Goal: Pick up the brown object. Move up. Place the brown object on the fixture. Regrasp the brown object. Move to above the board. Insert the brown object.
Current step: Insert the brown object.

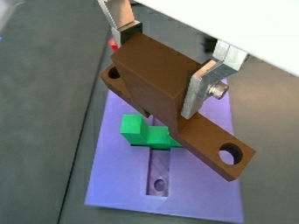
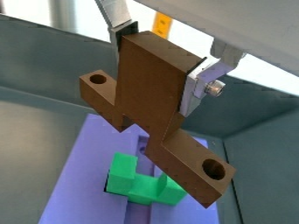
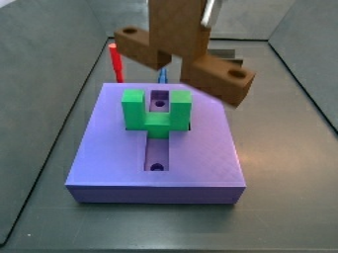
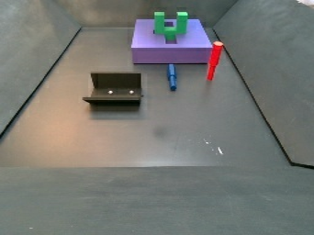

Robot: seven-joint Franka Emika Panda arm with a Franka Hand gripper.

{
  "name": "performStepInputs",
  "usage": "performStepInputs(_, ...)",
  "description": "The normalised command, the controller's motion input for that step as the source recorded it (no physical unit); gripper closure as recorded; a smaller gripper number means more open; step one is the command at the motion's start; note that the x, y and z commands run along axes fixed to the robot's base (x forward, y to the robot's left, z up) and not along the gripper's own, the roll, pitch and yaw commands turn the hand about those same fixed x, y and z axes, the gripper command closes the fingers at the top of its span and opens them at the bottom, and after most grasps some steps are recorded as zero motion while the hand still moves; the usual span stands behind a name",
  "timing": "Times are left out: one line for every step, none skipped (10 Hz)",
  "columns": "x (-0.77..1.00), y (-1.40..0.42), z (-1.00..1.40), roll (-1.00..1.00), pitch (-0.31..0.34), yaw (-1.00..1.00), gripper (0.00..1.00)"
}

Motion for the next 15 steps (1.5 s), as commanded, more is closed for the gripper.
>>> performStepInputs(0.15, 0.0, -0.25, -0.09, 0.147, -0.77, 1.0)
performStepInputs(0.14, 0.0, -0.14, -0.13, 0.139, -0.82, 1.0)
performStepInputs(0.14, 0.0, -0.02, -0.24, 0.067, -0.8, 1.0)
performStepInputs(0.11, 0.0, -0.03, -0.34, 0.0, -0.73, 1.0)
performStepInputs(0.07, 0.0, 0.0, -0.36, -0.026, -0.73, 1.0)
performStepInputs(0.01, 0.0, -0.03, -0.28, -0.066, -0.81, 1.0)
performStepInputs(0.0, 0.0, -0.06, -0.07, -0.046, -0.78, 1.0)
performStepInputs(0.0, -0.09, -0.06, 0.07, -0.036, -0.8, 1.0)
performStepInputs(0.0, -0.14, 0.0, 0.43, -0.01, -0.7, 1.0)
performStepInputs(-0.06, -0.02, 0.0, 0.48, 0.0, -0.69, 1.0)
performStepInputs(-0.05, -0.01, 0.0, 0.47, 0.0, -0.71, 1.0)
performStepInputs(0.0, 0.0, -0.01, 0.31, 0.014, -0.76, 1.0)
performStepInputs(0.0, 0.1, -0.08, 0.0, 0.083, -0.74, 1.0)
performStepInputs(0.04, 0.08, -0.07, -0.1, 0.147, -0.74, 1.0)
performStepInputs(0.09, 0.0, -0.15, -0.18, 0.204, -0.82, 1.0)
